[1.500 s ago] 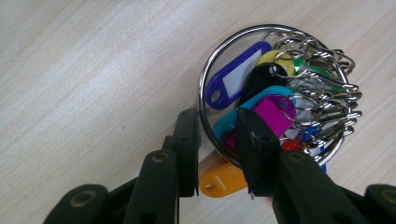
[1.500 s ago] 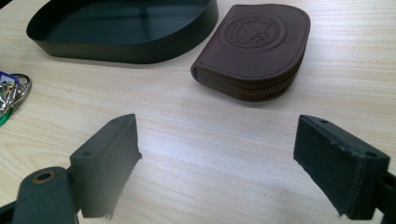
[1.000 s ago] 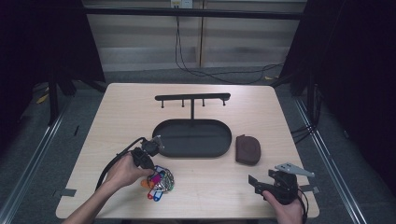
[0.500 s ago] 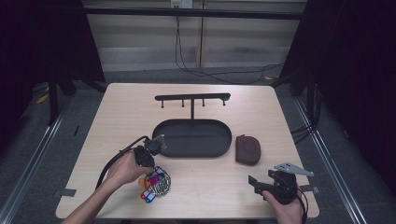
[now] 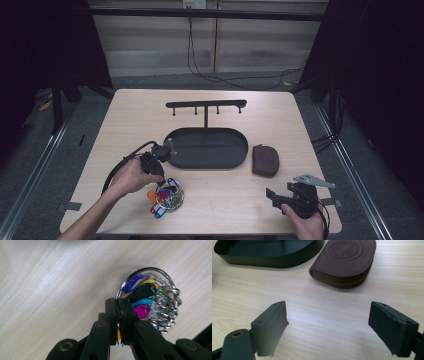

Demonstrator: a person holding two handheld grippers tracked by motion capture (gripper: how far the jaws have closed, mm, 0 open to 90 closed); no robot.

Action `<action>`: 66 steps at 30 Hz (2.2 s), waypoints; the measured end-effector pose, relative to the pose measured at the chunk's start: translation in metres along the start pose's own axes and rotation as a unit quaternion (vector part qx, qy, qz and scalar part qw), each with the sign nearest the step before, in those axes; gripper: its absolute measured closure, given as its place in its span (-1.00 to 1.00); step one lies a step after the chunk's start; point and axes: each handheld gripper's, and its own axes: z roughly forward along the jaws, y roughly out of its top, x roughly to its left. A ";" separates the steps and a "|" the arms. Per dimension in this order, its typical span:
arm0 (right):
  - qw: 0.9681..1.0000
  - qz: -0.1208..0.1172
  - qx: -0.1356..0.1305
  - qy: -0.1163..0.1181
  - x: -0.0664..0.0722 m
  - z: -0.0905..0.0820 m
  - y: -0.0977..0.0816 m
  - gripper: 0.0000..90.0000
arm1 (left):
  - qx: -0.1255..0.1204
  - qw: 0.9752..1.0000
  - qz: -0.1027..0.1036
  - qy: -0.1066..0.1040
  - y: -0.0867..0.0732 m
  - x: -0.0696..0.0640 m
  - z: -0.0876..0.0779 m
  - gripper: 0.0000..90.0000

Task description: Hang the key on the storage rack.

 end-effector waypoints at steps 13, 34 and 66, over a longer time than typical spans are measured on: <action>1.000 0.000 0.002 0.000 0.000 0.000 0.000 -0.65 | -0.026 0.999 0.040 -0.020 0.001 -0.016 -0.035 0.95; 1.000 -0.003 -0.002 -0.004 0.000 0.000 0.000 -0.66 | -0.021 0.998 0.067 -0.002 0.003 -0.028 -0.081 0.96; 1.000 -0.006 -0.004 -0.002 0.001 -0.001 0.000 -0.67 | -0.038 0.995 0.085 0.029 0.008 -0.033 -0.150 0.96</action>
